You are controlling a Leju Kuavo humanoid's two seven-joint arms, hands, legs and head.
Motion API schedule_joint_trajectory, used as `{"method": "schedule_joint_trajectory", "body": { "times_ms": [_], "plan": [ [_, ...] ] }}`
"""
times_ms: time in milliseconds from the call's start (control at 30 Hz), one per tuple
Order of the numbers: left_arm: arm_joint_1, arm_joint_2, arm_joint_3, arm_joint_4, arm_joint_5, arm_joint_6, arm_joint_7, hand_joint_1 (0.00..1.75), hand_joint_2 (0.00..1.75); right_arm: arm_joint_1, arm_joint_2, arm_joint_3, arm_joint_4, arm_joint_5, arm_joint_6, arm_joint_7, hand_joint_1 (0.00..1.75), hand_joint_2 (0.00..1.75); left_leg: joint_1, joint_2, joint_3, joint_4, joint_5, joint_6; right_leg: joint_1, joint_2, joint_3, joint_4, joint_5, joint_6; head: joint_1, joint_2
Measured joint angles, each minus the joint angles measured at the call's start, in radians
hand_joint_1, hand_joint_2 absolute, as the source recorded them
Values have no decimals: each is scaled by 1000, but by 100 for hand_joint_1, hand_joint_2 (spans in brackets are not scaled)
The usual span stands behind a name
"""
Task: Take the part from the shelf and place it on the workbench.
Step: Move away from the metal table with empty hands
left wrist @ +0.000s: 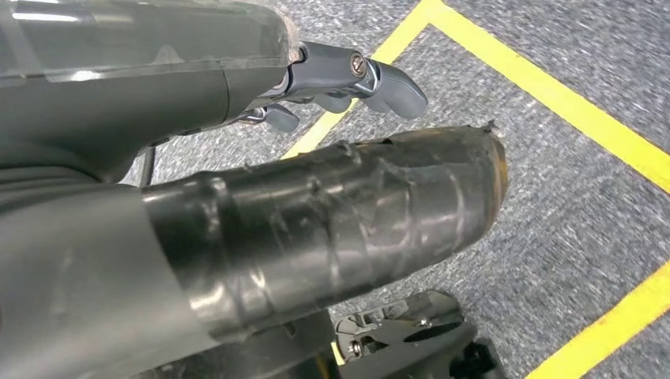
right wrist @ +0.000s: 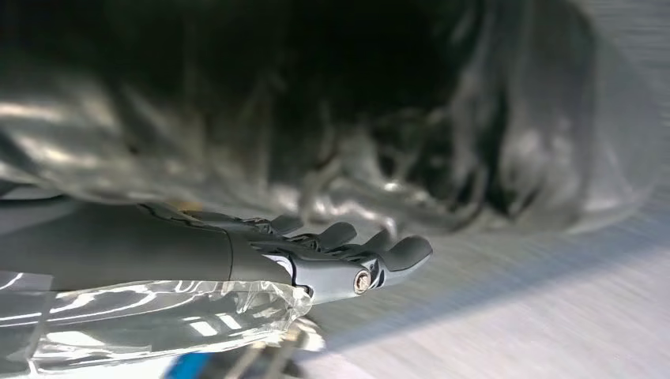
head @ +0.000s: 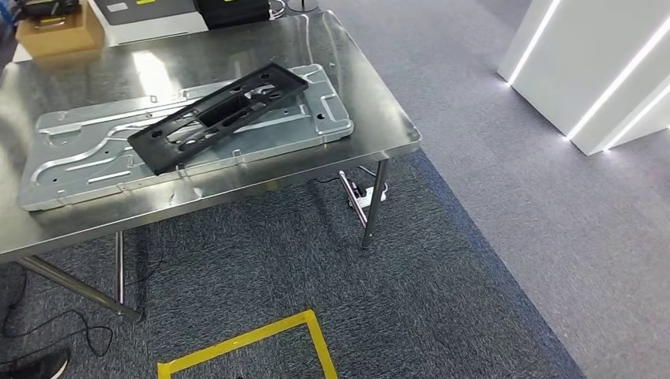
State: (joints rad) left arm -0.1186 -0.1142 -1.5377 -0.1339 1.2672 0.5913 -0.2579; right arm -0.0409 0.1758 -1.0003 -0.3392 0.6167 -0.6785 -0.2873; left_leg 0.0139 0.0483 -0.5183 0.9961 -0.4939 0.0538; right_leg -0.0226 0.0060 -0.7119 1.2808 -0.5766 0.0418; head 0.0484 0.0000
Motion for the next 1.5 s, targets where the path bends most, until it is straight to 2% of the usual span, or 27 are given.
{"method": "schedule_joint_trajectory", "body": {
  "times_ms": [33,100,167,267,333,400,467,500,533,567,633,700,767,800,867,933,1000,1033,1067,1133,1200,1267,1333,1367,1433,1467,1500],
  "plan": [
    [0,0,0,0,3,1,-2,0,0,2,1,10,13,29,8,35,0,0,0,12,2,1,-2,-3,-3,-8,24,-41,27,2,0,0],
    [-1,0,0,0,10,3,-5,0,0,5,7,36,35,81,24,83,0,0,-2,33,5,6,-10,-13,-2,-50,98,-173,83,-1,0,0],
    [-2,1,0,0,14,7,-5,0,0,5,17,63,51,114,38,106,0,0,-7,51,9,9,-19,-27,4,-76,136,-247,100,-11,-1,0],
    [-5,1,0,0,15,10,-2,0,0,8,28,95,70,154,68,116,0,0,-7,75,21,7,-26,-44,8,-51,134,-255,100,-30,-3,0],
    [-6,1,-1,0,15,9,-2,0,0,7,35,116,77,176,86,103,0,0,-3,38,7,47,-59,-53,3,-31,134,-261,107,-44,-4,0],
    [-4,2,-1,0,15,9,-4,0,0,5,40,134,80,188,96,83,0,0,-1,-21,-47,165,-127,-57,4,-9,132,-263,111,-53,-4,0],
    [0,3,-2,0,16,8,-4,0,0,3,42,146,84,191,101,67,0,0,-1,-40,-109,293,-173,-56,8,16,130,-261,111,-56,-4,0],
    [1,4,-2,0,16,8,-5,0,0,3,42,150,85,191,104,60,0,0,-1,-42,-125,319,-170,-54,9,30,130,-259,111,-57,-4,0],
    [2,4,-2,0,16,8,-6,0,0,3,42,154,86,191,108,53,0,0,-1,-44,-119,299,-144,-52,10,44,130,-258,111,-57,-4,0],
    [2,4,-2,0,16,7,-7,0,0,3,43,158,87,191,111,47,0,0,-1,-49,-98,246,-105,-48,10,58,131,-256,111,-56,-4,0],
    [2,4,-2,0,16,6,-9,0,0,0,44,162,89,192,115,41,0,0,1,-91,-40,100,-35,-42,11,82,130,-252,110,-52,-4,0],
    [2,5,-3,0,16,5,-8,0,0,-2,46,166,92,193,120,44,0,0,0,-122,-15,32,-16,-37,11,103,124,-249,112,-40,-4,0],
    [2,5,-3,0,17,5,-7,0,0,-1,47,169,96,198,127,55,0,0,-3,-107,-11,27,-12,-29,9,123,119,-252,118,-26,-4,0],
    [1,5,-3,0,17,4,-6,0,0,1,47,170,99,201,130,60,0,0,-2,-95,-9,22,-7,-22,8,120,117,-249,116,-21,-4,0],
    [1,6,-4,0,17,4,-4,0,0,1,48,173,104,207,134,68,0,0,1,-69,-6,11,2,-9,9,76,91,-196,80,-13,-2,0],
    [4,6,-4,0,17,4,-4,0,0,-1,48,178,107,209,135,72,0,0,-2,-41,-7,9,4,-2,9,23,35,-77,15,-8,-1,0],
    [8,7,-4,0,18,3,-4,0,0,-1,48,181,111,212,142,78,0,0,-5,-10,-8,9,1,0,7,6,-3,7,-13,-2,-1,0],
    [8,7,-4,0,18,3,-4,0,0,0,48,183,112,215,148,81,0,0,-6,3,-8,10,0,0,6,1,2,3,-2,-1,-1,0],
    [7,7,-4,0,18,3,-4,0,0,1,48,184,112,219,154,83,0,0,-6,16,-6,10,-2,-1,7,-6,27,-40,25,-1,-1,0],
    [5,7,-4,0,18,3,-5,0,0,1,48,187,113,225,165,83,0,0,-9,36,-1,11,-7,-8,12,-45,105,-176,80,-10,-1,0],
    [4,6,-4,0,18,3,-6,0,0,-1,49,191,113,228,170,79,0,0,-12,53,4,12,-12,-19,20,-69,146,-256,102,-21,-2,0],
    [2,6,-5,0,18,3,-6,0,0,-1,50,193,113,228,172,74,0,0,-13,69,10,9,-13,-30,23,-53,144,-263,105,-32,-2,0],
    [-1,5,-5,0,18,4,-6,0,0,1,52,193,114,228,174,70,0,0,-10,52,8,25,-29,-40,18,-34,146,-274,113,-44,-2,0],
    [-2,5,-6,0,18,4,-6,0,0,0,53,194,114,228,175,68,0,0,-8,28,-5,57,-52,-44,14,-24,148,-279,117,-50,-3,0],
    [0,5,-6,0,18,4,-6,0,0,-2,55,195,114,228,177,67,0,0,-4,-25,-61,180,-120,-50,12,-2,146,-282,122,-58,-5,0],
    [1,5,-7,0,18,4,-6,0,0,-3,55,195,114,228,178,67,0,0,-3,-36,-92,246,-147,-52,13,10,144,-282,123,-59,-5,0],
    [4,5,-7,0,18,4,-5,0,0,-2,56,197,114,228,180,67,0,0,-3,-40,-113,288,-155,-54,13,24,143,-281,123,-59,-5,0]
  ]
}}
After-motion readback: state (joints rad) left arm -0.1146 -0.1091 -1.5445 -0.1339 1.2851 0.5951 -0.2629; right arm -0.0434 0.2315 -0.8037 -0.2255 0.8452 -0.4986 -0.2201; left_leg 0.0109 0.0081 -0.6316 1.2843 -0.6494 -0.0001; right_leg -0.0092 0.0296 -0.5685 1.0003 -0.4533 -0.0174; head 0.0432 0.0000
